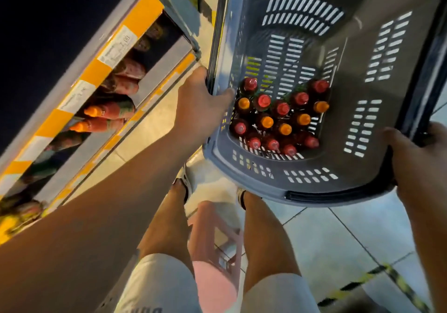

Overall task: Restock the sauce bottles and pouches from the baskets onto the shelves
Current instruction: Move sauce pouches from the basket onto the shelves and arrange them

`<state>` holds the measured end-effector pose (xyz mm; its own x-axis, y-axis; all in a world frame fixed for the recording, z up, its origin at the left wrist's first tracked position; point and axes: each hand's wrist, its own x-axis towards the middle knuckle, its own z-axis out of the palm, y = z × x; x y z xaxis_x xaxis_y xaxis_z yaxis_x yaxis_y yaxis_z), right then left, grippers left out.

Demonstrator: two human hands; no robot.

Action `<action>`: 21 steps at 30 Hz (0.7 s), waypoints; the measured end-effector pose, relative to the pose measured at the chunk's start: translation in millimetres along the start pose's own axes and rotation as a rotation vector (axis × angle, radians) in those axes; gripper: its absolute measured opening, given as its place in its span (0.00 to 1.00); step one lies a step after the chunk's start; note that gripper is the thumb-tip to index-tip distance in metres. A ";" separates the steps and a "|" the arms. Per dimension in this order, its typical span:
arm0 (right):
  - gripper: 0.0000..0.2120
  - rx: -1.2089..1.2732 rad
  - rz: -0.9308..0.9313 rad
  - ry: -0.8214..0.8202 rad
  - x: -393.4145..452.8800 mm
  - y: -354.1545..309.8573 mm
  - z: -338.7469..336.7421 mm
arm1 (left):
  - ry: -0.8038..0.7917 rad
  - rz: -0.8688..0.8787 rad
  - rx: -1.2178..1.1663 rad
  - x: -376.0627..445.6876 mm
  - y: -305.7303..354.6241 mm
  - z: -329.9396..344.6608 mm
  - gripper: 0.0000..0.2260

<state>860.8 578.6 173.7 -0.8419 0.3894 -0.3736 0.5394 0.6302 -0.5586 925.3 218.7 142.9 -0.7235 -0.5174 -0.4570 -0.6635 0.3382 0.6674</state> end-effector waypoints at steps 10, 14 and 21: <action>0.10 -0.080 -0.048 0.136 -61.5 76.7 45.2 | -0.088 0.074 -0.043 -33.2 -91.4 -17.8 0.13; 0.07 -0.065 -0.078 0.125 -78.2 91.1 66.9 | -0.074 0.074 0.001 -36.9 -116.9 -16.0 0.13; 0.10 -0.064 -0.088 0.106 -61.6 128.8 111.6 | -0.063 0.119 -0.020 -24.7 -156.3 5.0 0.12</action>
<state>984.1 560.9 42.1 -0.8849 0.3971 -0.2434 0.4639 0.7053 -0.5360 1045.9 182.6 46.9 -0.8078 -0.4241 -0.4095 -0.5688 0.3784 0.7302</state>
